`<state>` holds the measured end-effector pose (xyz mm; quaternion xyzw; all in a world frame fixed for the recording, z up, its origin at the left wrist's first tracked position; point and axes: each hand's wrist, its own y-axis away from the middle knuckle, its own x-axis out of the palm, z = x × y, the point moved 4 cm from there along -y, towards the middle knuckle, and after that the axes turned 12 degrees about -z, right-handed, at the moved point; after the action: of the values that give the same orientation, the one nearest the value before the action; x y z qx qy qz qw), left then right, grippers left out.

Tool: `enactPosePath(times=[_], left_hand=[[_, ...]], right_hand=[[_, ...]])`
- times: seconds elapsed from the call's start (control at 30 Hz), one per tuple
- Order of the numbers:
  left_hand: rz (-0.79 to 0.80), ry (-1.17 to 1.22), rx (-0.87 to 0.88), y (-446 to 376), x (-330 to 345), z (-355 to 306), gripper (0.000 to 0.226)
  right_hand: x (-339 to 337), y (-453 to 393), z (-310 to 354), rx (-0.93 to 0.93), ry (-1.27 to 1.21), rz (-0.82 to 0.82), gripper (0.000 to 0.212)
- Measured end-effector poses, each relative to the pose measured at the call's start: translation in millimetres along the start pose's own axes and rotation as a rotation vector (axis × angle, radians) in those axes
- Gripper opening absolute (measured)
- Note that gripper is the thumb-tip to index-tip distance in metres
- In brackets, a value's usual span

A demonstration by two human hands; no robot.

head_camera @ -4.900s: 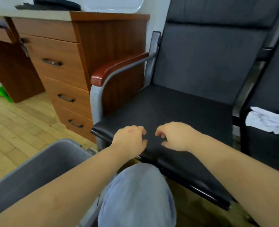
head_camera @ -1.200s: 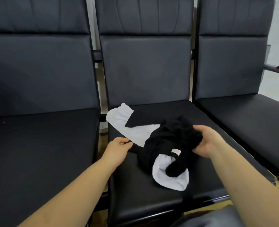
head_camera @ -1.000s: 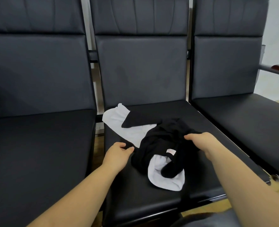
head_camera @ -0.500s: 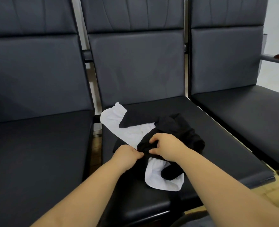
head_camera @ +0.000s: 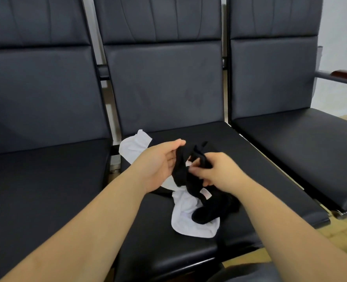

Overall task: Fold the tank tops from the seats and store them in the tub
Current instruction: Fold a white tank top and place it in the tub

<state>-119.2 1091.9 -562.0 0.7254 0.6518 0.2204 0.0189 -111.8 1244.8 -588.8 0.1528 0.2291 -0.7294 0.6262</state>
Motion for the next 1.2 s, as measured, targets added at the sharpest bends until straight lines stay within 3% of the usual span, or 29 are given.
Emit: enactPosePath(times=[0.1, 0.17, 0.27, 0.33, 0.4, 0.63, 0.7, 0.83, 0.93, 1.07, 1.13, 1.2], left_hand=[[-0.216, -0.358, -0.004, -6.9, -18.0, 17.7, 0.017], [-0.253, -0.674, -0.050, -7.8, -28.2, 36.5, 0.024], [-0.152, -0.942, -0.041, -6.9, -28.8, 58.5, 0.028], [-0.137, -0.917, -0.018, -9.9, -26.3, 67.5, 0.030], [-0.155, -0.867, -0.005, -13.4, -24.3, 72.7, 0.030], [-0.222, -0.917, 0.118, -19.3, -29.9, 74.8, 0.012], [-0.263, -0.796, 0.121, -17.0, -34.9, 70.6, 0.011], [-0.310, -0.470, 0.021, -12.9, -47.3, 65.2, 0.006], [-0.339, -0.402, -0.057, -11.8, -55.5, 70.0, 0.009], [-0.361, -0.245, -0.113, -10.6, -59.3, 69.2, 0.019], [-0.398, -0.165, -0.120, -9.8, -61.0, 61.6, 0.027], [-0.359, -0.048, -0.155, -9.1, -61.1, 51.5, 0.044]], right_hand=[[-49.7, -4.7, -32.7, 0.270, -0.213, -0.392, 0.021], [-72.0, -1.0, -56.1, 0.407, -0.168, -0.569, 0.039], [-73.1, 4.1, -70.4, 0.478, 0.089, -0.431, 0.059], [-68.5, 8.2, -65.4, 0.482, 0.285, -0.314, 0.063], [-64.3, 9.8, -52.1, 0.395, 0.390, -0.316, 0.059], [-22.0, 10.3, 8.9, -0.133, 0.284, -0.362, 0.035], [-2.4, 8.0, 9.2, -0.114, 0.297, -0.229, 0.036], [35.1, 1.2, -17.1, 0.178, 0.514, 0.061, 0.050], [46.0, -9.2, -30.0, 0.262, 0.567, 0.107, 0.027], [39.7, -18.8, -17.3, 0.227, 0.338, -0.016, 0.024], [35.8, -12.0, 8.6, 0.158, 0.050, -0.089, 0.032], [34.6, 0.4, 38.4, 0.102, -0.277, -0.040, 0.029]])
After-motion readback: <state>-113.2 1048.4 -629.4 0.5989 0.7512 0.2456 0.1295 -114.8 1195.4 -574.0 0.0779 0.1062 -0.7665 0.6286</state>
